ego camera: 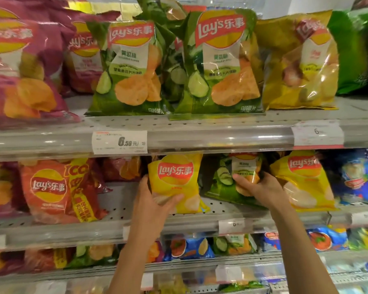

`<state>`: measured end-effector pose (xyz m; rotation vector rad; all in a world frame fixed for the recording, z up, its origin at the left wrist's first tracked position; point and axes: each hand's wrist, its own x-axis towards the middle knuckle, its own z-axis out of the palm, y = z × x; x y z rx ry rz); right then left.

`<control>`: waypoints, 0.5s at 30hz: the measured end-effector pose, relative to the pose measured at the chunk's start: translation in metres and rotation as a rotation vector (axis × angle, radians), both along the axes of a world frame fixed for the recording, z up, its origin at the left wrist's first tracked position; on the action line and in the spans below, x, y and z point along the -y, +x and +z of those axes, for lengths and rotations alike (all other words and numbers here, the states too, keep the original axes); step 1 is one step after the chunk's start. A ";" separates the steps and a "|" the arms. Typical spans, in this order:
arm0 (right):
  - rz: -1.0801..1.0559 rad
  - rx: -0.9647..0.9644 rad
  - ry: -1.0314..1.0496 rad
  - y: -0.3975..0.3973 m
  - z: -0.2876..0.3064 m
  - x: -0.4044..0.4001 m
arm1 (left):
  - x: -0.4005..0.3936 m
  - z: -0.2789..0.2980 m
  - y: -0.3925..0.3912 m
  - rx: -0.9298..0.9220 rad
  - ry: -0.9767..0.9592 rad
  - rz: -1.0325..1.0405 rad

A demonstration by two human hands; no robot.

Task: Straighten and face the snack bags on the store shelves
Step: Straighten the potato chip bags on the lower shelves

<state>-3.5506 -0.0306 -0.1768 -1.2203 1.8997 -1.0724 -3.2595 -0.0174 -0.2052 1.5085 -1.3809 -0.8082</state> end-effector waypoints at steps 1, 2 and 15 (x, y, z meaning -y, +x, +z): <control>0.014 0.033 0.009 -0.002 0.000 0.003 | 0.004 0.000 0.000 -0.022 0.010 0.000; 0.028 0.063 0.013 -0.003 0.000 0.005 | 0.007 0.001 0.001 -0.044 0.020 -0.008; 0.214 0.229 -0.049 -0.008 -0.001 -0.002 | 0.021 0.002 0.007 -0.226 0.074 -0.034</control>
